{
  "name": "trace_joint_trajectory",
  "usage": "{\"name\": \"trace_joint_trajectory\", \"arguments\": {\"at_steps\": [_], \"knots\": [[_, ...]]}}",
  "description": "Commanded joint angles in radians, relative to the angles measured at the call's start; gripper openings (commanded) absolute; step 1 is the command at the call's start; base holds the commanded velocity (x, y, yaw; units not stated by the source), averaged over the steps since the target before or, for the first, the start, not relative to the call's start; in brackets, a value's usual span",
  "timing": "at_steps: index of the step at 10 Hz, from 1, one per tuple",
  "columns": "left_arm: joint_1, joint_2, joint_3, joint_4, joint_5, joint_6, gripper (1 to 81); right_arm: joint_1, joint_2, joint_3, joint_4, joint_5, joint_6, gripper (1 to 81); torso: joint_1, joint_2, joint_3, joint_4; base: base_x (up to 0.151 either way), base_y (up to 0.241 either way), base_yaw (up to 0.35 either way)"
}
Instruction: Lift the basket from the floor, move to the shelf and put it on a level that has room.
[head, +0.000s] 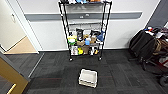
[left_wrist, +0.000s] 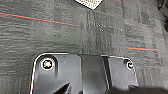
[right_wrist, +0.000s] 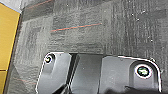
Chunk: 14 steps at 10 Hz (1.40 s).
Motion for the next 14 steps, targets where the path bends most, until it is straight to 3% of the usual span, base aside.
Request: {"name": "trace_joint_trajectory", "arguments": {"at_steps": [1, 14], "knots": [[-0.065, -0.019, 0.014, 0.000, 0.037, -0.001, 81.1, 0.076, -0.012, 0.010, -0.002, -0.040, 0.001, 81.1, 0.000, 0.000, 0.000, 0.000, 0.085, 0.000, 0.000], [-0.054, -0.020, 0.014, 0.000, 0.037, -0.001, 81.1, 0.063, -0.009, -0.033, 0.013, -0.030, 0.013, 81.1, 0.001, 0.001, 0.000, 0.000, 0.103, 0.000, 0.000]]}}
